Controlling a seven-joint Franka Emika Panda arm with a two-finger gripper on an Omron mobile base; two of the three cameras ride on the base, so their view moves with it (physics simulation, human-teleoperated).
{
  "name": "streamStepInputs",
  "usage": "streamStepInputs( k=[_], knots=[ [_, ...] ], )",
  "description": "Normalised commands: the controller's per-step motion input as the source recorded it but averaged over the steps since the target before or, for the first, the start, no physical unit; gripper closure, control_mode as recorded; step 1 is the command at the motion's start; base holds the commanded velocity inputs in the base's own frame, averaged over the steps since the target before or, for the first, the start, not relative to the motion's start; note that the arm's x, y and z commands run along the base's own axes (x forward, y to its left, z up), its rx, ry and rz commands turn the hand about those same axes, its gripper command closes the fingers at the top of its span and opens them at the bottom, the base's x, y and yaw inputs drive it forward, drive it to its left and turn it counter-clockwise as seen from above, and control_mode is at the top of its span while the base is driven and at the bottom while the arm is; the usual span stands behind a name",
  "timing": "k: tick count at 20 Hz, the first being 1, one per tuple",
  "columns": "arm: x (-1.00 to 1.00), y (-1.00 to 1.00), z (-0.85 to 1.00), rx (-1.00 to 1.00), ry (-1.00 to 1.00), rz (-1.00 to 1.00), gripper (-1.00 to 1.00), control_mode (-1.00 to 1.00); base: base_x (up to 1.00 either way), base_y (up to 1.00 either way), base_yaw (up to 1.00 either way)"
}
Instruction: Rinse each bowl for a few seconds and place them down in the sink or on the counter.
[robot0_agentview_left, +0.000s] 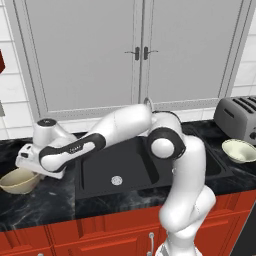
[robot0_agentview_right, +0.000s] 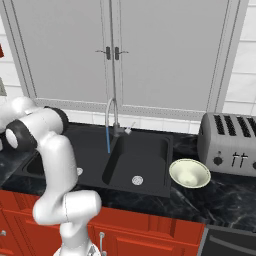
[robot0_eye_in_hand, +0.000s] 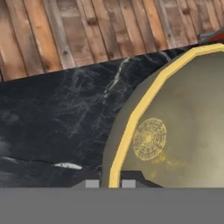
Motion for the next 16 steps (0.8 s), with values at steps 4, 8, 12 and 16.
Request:
streamStepInputs(
  k=[4, 8, 12, 16],
  knots=[
    [-0.18, -0.23, 0.38, -0.08, -0.02, -0.09, 1.00, -1.00, 0.00, 0.00, 0.00],
    [-0.02, -0.44, 0.40, -0.08, 0.03, -0.16, 1.00, -1.00, 0.00, 0.00, 0.00],
    [0.00, -0.61, 0.32, -0.03, 0.13, -0.26, 1.00, -1.00, 0.00, 0.00, 0.00],
    [0.00, -0.56, 0.29, -0.01, 0.17, -0.30, 1.00, -1.00, 0.00, 0.00, 0.00]
  ],
)
